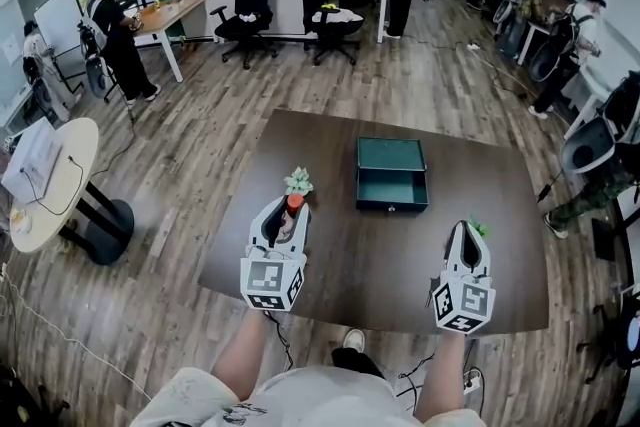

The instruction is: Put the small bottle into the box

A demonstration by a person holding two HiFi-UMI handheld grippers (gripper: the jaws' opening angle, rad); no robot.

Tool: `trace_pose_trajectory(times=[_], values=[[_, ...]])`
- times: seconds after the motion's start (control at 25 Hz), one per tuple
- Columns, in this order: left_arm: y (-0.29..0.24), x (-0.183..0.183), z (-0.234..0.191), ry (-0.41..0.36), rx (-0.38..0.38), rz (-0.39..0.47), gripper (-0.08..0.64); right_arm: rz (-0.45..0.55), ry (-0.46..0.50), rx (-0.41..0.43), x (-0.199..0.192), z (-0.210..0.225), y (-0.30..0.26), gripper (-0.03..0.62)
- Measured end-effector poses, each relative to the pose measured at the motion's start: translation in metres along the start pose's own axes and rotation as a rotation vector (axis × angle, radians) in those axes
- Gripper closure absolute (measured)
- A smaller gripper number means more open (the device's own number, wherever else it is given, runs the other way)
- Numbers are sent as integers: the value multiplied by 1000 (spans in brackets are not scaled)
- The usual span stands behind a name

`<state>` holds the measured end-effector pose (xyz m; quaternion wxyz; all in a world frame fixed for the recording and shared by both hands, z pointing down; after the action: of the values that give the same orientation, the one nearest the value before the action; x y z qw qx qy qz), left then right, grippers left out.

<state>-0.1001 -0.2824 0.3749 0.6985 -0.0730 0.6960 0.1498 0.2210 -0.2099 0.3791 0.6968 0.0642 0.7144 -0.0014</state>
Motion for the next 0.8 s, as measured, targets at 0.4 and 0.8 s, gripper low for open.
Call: trace_pose_trajectory(times=[0.4,0.8], values=[[-78,-11,36,-23,-7,-29,430,-15,-28,0,-16,63,-59,591],[-137,-22,81,-35,-32,-44,430,-18,-50,-30,-29,129,-85,591]])
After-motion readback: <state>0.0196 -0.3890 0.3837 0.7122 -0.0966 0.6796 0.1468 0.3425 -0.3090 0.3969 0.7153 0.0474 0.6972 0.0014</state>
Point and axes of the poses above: the fingertips, and each gripper's own axes: y backward along the fingers, z to its right, x out of its top, the point moved 2 cm from there along y, backward along the fingers, and after that the axes turned 8 degrees about x, right-handed, at the moved point
